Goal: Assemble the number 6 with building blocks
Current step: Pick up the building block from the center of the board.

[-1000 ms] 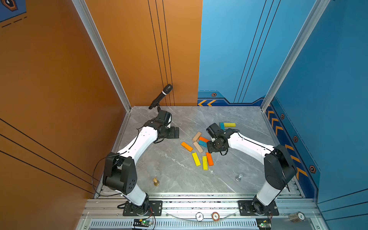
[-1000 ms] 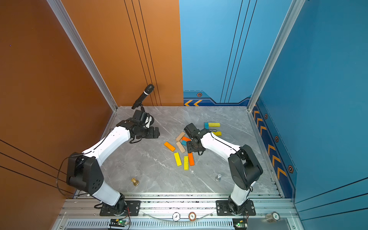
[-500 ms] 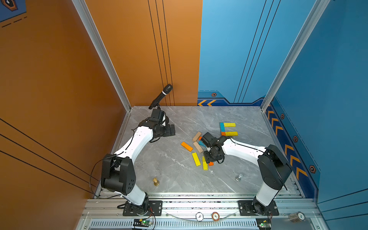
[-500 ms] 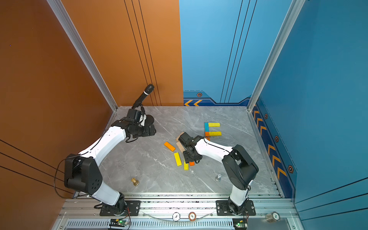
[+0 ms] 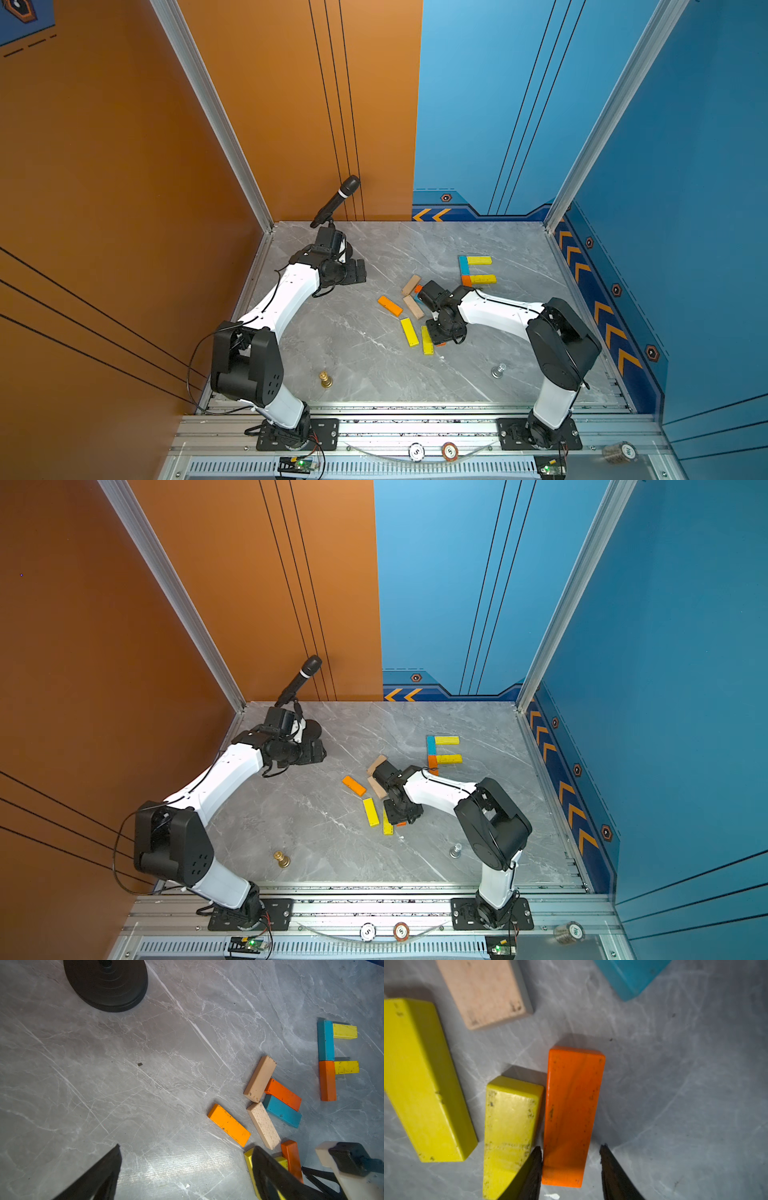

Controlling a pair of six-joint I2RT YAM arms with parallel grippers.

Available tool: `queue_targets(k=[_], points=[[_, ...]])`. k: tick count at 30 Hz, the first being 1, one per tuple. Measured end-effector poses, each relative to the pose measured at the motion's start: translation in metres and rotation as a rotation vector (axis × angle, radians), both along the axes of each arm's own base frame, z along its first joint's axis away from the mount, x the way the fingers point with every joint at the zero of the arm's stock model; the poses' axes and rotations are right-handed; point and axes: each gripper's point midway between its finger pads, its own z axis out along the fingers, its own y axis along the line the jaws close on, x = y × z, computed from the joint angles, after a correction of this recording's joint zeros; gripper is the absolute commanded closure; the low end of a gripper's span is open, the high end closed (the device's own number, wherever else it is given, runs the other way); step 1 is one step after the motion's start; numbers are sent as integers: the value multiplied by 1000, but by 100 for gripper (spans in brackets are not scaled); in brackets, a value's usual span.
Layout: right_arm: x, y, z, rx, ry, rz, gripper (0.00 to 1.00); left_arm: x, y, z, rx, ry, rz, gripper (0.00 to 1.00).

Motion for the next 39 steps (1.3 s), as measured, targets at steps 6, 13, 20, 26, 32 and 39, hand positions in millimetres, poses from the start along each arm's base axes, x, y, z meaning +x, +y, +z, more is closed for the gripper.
queue_targets(k=[6,13,20,26,32,39], points=[[1,-1,-3,-6,6,-1,64,0,0,0,-6,2,3,2],[15,-7,-1,1,-1,-34,71,-1,1,-1,-6,4,3,2],[40,-38,25,30,-51,-109,70,-1,1,-1,-6,4,4,2],[66,-82,73,91,-165,-219,70,-1,1,-1,-6,4,3,2],[80,-144,70,56,-166,-357,70,-1,0,-1,-6,4,1,2],[78,-175,34,-7,-62,-394,69,-2,-4,-5,-4,14,-8,2]])
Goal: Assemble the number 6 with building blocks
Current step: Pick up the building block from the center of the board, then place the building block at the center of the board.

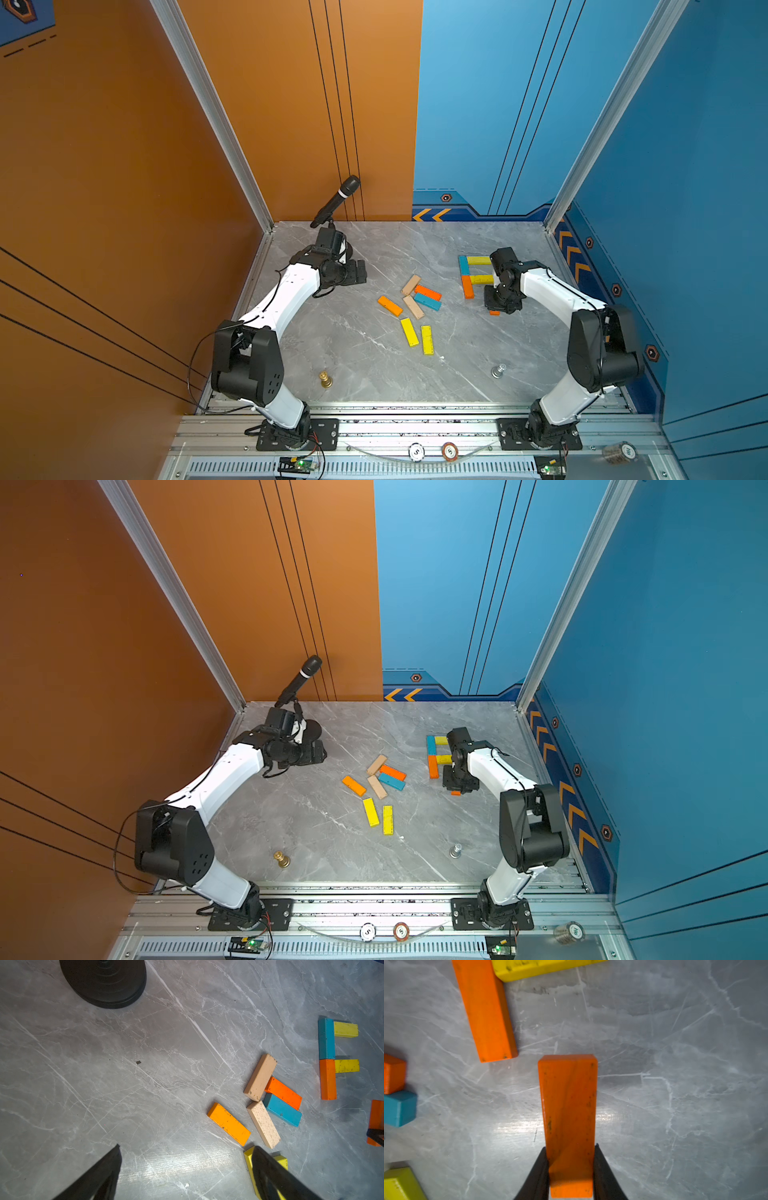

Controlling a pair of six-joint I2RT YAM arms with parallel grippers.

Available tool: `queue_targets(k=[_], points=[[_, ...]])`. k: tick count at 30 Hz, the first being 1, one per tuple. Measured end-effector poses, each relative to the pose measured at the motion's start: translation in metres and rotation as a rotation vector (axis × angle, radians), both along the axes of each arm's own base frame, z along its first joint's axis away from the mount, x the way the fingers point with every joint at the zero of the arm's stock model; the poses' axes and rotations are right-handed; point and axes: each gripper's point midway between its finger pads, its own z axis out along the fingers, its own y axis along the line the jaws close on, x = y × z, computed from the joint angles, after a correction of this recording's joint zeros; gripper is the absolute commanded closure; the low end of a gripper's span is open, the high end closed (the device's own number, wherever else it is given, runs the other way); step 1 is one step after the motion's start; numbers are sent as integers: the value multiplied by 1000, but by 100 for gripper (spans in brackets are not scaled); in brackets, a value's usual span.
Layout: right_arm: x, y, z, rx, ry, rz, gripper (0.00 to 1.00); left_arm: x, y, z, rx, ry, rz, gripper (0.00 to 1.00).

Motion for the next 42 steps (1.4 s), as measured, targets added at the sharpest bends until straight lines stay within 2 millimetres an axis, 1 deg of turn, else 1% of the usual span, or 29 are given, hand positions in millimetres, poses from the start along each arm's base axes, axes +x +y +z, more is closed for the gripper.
queue_targets(k=[4,8,14,18,22,27,31,42], points=[[-4,-5,-22,-17,69,22,69,-1,-3,-3,2,8,-8,2],[1,-13,-32,-27,99,32,69,-1,-5,-3,2,8,-12,2],[21,-29,-26,-47,73,37,67,0,-7,-2,0,0,-18,2],[26,-36,-28,-54,78,46,67,2,-9,-4,0,-3,-20,2],[27,-37,-35,-57,97,64,67,2,-14,-10,6,8,-36,2],[30,-36,-36,-59,100,74,66,-1,-23,-11,22,5,-68,2],[36,-36,-36,-63,94,83,66,-2,-25,-10,30,1,-77,2],[44,-33,-36,-65,87,106,66,-2,-25,-11,34,-1,-82,2]])
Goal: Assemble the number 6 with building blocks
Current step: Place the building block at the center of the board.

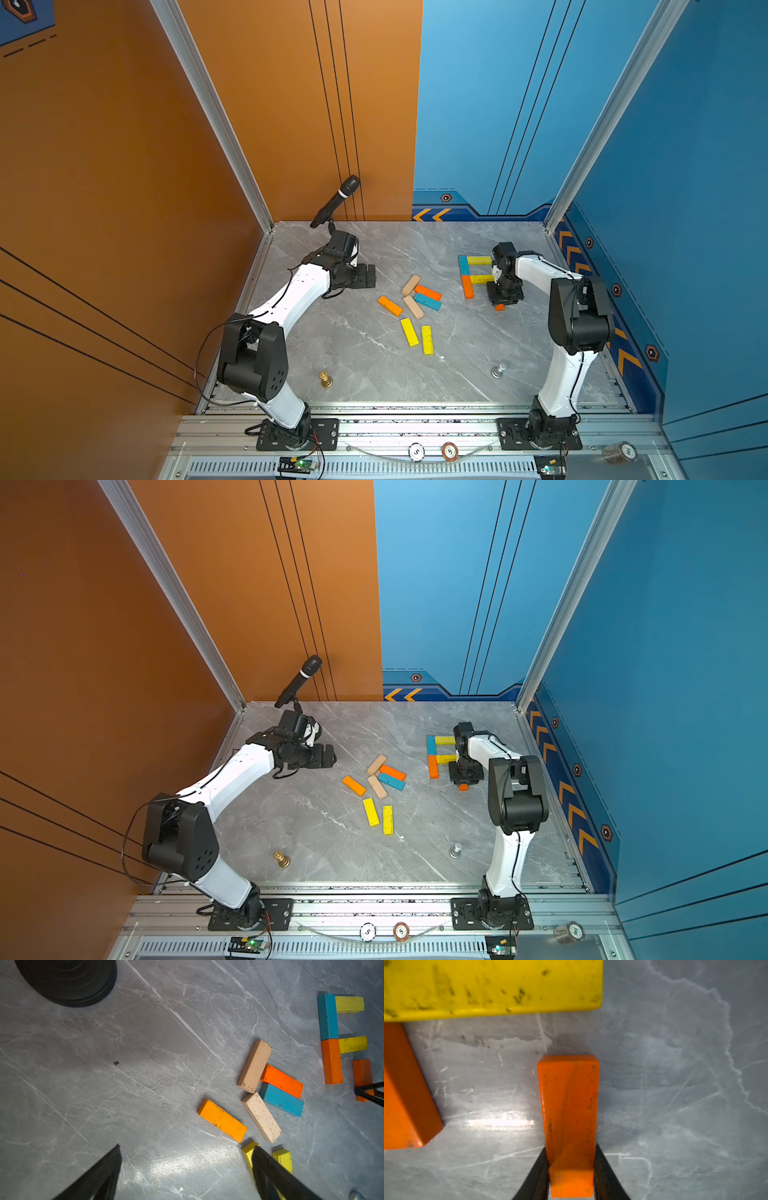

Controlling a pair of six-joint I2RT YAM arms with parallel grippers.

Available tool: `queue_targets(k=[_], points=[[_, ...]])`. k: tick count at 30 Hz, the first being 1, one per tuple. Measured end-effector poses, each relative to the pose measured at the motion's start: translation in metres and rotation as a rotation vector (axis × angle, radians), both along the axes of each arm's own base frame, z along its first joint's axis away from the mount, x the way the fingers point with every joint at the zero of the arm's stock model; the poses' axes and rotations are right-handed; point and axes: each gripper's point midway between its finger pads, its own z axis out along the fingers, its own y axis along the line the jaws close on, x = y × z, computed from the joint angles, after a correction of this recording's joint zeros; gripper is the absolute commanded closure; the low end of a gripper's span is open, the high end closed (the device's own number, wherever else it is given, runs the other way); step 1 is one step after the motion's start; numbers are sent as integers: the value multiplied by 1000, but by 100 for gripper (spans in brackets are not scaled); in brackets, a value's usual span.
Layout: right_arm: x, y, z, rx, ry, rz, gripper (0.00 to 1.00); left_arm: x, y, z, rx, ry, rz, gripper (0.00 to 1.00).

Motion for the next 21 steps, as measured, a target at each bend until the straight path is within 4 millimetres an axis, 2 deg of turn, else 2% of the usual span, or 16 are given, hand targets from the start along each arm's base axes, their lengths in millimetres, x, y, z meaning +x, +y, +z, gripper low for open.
queue_targets(k=[8,12,16,19,21], points=[[4,0,0,0,-1,7,61,0,0,-1,1,3,0,2],[7,1,2,4,-7,9,47,0,0,-2,1,4,0,2],[8,2,5,4,-15,8,43,0,0,-2,2,4,0,2],[7,2,17,9,-52,-13,42,0,0,-2,2,4,0,2],[1,2,34,19,-103,-45,43,0,0,-2,2,3,0,2]])
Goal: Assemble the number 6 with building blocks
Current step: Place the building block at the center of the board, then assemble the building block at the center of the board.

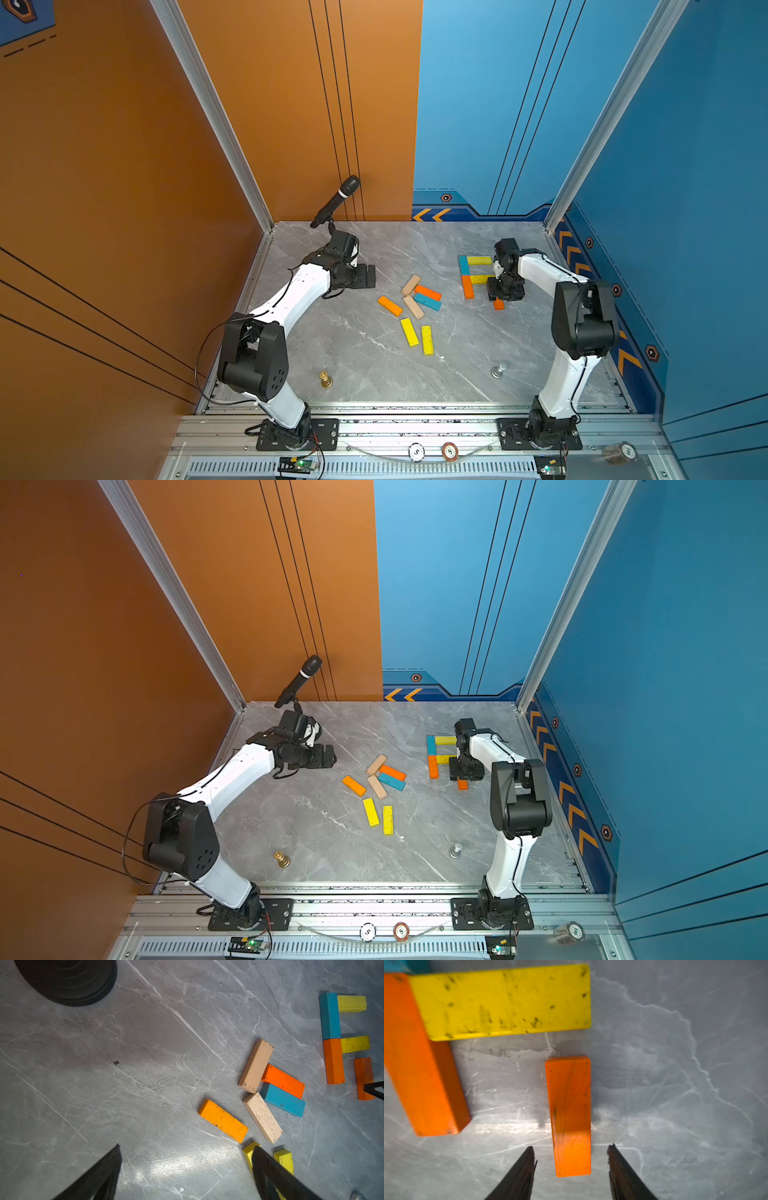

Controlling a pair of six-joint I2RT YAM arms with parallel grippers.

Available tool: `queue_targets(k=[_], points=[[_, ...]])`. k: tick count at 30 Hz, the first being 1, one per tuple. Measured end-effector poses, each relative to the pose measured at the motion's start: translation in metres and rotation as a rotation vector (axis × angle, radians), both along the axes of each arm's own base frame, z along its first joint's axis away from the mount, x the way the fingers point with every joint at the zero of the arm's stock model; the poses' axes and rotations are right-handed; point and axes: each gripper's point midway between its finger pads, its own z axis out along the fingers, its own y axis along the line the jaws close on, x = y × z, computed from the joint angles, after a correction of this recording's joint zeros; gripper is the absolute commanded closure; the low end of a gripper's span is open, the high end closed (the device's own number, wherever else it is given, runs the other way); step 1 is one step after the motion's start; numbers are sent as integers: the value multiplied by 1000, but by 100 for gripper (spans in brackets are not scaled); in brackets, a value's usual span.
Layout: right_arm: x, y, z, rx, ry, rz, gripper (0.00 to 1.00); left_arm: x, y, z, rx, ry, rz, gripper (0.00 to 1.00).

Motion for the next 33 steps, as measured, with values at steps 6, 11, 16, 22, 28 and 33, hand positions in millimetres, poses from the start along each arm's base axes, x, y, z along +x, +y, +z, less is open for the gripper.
queue_targets(k=[6,11,16,22,28,33], points=[[-30,-6,41,23,-165,-143,44,0,0,0,1,-2,-4,2],[-69,-11,22,41,-151,-274,44,0,-1,1,-3,-1,-9,2],[-92,-18,-2,53,-99,-410,44,-1,-3,1,-13,0,-15,2],[-85,-25,-10,82,-114,-548,45,-2,-3,7,-19,-12,-16,2],[-83,-27,-27,119,-80,-669,46,-3,-4,10,-24,-20,-17,2],[-79,-25,-31,160,-80,-749,46,-4,-3,9,-27,-15,-16,2]])
